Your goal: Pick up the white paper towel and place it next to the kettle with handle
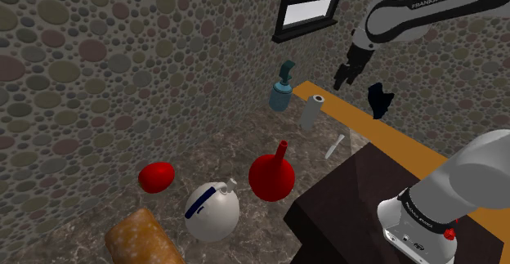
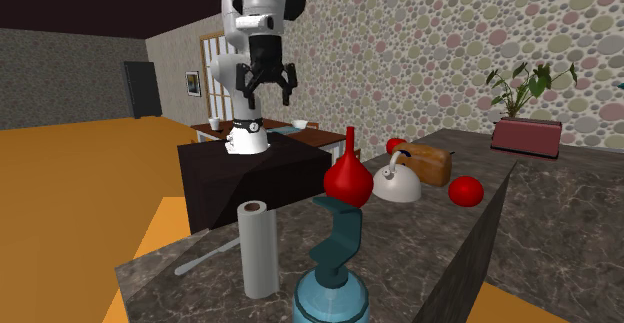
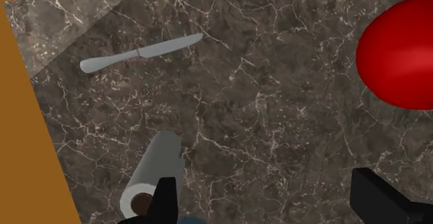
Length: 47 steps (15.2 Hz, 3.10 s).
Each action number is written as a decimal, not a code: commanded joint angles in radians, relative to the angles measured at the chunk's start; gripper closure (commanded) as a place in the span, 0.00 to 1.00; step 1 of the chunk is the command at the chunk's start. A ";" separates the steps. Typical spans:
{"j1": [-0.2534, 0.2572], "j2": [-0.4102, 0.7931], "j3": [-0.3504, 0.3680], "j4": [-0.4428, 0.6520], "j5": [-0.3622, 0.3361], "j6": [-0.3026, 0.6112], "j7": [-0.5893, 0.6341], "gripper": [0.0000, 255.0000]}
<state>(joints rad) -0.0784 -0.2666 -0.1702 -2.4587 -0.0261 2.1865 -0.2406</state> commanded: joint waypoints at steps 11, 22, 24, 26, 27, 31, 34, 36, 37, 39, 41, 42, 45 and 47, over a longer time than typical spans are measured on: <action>-0.049 0.484 -0.063 0.232 0.146 0.212 -0.234 0.00; -0.117 0.758 -0.028 0.400 0.236 0.295 -0.336 0.00; -0.120 0.779 -0.023 0.401 0.244 0.315 -0.341 0.00; -0.121 0.785 -0.021 0.401 0.246 0.320 -0.342 0.00; -0.121 0.785 -0.021 0.402 0.246 0.320 -0.342 0.00; -0.121 0.785 -0.021 0.402 0.246 0.320 -0.342 0.00; -0.121 0.785 -0.021 0.402 0.246 0.320 -0.342 1.00; -0.121 0.785 -0.021 0.402 0.246 0.320 -0.343 1.00; -0.122 0.785 -0.021 0.402 0.246 0.320 -0.343 1.00; -0.121 0.785 -0.021 0.402 0.245 0.319 -0.342 1.00; -0.121 0.784 -0.021 0.402 0.245 0.319 -0.342 1.00; -0.121 0.785 -0.021 0.402 0.246 0.320 -0.342 1.00; -0.115 0.751 -0.030 0.397 0.234 0.292 -0.334 1.00; -0.111 0.729 -0.035 0.395 0.227 0.272 -0.328 1.00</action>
<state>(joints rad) -0.1900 0.4725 -0.2026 -2.0626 0.2038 2.4672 -0.5697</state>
